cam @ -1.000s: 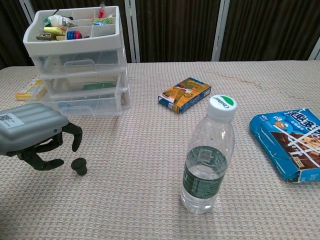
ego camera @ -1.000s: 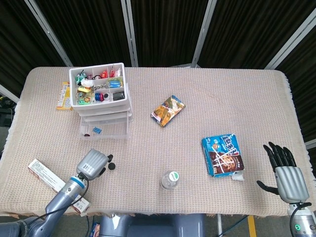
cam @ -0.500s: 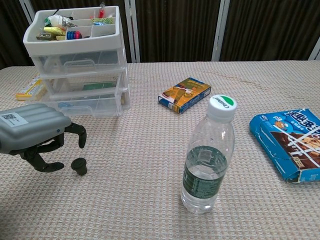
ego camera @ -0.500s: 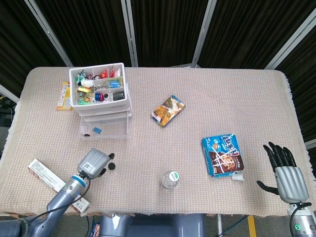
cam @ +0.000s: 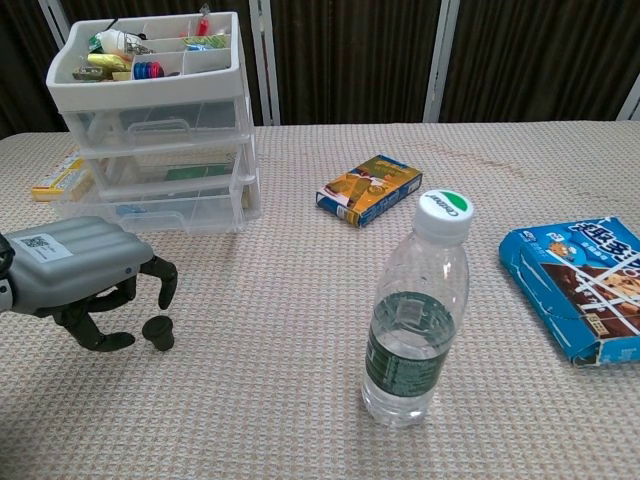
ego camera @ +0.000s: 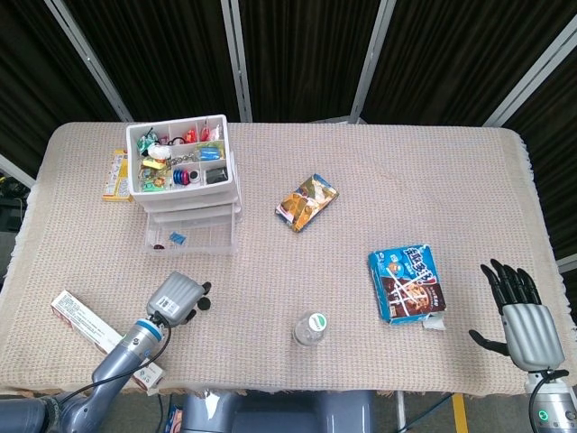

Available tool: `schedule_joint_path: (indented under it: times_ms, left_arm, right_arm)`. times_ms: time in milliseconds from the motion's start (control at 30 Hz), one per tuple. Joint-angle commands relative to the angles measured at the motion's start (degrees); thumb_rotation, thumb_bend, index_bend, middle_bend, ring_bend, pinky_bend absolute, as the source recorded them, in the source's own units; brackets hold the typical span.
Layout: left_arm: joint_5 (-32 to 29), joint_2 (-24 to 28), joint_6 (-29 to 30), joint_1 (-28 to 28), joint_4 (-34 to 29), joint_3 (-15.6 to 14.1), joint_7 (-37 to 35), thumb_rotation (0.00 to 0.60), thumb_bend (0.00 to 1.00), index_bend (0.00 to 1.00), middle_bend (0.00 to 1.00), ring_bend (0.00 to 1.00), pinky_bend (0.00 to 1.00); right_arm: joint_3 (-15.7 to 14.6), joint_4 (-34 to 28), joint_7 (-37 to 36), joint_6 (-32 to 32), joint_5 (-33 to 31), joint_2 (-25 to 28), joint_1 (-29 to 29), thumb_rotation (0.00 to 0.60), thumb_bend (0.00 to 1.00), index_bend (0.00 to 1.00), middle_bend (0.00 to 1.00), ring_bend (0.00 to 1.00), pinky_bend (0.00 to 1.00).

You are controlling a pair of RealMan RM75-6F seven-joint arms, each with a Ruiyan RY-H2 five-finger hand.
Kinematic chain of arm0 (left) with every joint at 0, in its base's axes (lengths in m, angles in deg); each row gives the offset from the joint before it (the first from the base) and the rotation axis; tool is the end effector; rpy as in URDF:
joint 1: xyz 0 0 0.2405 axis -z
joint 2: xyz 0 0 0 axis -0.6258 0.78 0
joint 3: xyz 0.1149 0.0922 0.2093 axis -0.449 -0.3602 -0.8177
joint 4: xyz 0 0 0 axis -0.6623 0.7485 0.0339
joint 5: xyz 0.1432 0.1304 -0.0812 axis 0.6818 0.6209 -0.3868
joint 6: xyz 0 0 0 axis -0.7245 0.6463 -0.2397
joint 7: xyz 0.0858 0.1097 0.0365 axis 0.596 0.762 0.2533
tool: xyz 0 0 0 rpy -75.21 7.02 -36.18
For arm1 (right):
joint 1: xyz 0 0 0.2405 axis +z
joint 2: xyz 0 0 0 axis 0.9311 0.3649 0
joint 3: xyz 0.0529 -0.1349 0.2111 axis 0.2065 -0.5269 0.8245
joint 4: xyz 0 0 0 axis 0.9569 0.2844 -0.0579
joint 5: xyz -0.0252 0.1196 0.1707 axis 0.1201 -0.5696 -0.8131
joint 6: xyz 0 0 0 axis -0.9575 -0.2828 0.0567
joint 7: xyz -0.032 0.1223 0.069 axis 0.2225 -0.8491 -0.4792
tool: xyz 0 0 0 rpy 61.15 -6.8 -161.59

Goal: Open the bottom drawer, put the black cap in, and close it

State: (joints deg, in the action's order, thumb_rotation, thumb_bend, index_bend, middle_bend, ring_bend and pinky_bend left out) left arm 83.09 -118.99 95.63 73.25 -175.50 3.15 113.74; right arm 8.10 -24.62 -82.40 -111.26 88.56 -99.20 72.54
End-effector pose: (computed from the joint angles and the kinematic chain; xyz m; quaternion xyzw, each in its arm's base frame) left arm -0.1815 0.2572 -0.0222 -0.8414 -0.2656 -0.2272 0.4122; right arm -0.2999 -0.1730 0.1492 0.6104 -0.3785 0.3874 0.5780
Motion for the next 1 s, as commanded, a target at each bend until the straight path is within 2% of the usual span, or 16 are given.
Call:
schedule_joint_path:
  times_ms: [33, 333, 567, 700, 1000]
  left_arm:
    - [-0.4, -0.4, -0.2, 0.2, 0.2, 0.0, 0.2, 0.600, 0.30, 0.41, 0.92, 0.86, 0.78]
    - [-2.0, -1.2, 0.1, 0.8, 0.6, 0.0, 0.5, 0.600, 0.30, 0.40, 0.92, 0.86, 0.78]
    - [-2.5, -1.9, 0.4, 1.2, 1.1, -0.5, 1.1, 0.600, 0.32, 0.51, 0.92, 0.86, 0.78]
    - [-2.7, -2.1, 0.7, 1.3, 1.0, -0.7, 1.3, 0.600, 0.39, 0.58, 0.92, 0.86, 0.78]
    - [-1.6, -1.3, 2.1, 1.4, -0.4, -0.5, 0.4, 0.600, 0.41, 0.59, 0.92, 0.86, 0.78]
  right_arm:
    - [0.0, 0.0, 0.0, 0.0, 0.0, 0.0, 0.0, 0.600, 0.00, 0.04, 0.00, 0.00, 0.00]
    - [0.0, 0.0, 0.0, 0.0, 0.0, 0.0, 0.0, 0.600, 0.00, 0.04, 0.00, 0.00, 0.00]
    - [0.0, 0.0, 0.0, 0.0, 0.0, 0.0, 0.0, 0.600, 0.00, 0.04, 0.00, 0.00, 0.00]
    - [0.0, 0.0, 0.0, 0.0, 0.0, 0.0, 0.0, 0.600, 0.00, 0.04, 0.00, 0.00, 0.00]
    - [0.0, 0.0, 0.0, -0.1, 0.0, 0.0, -0.1, 0.600, 0.00, 0.04, 0.00, 0.00, 0.00]
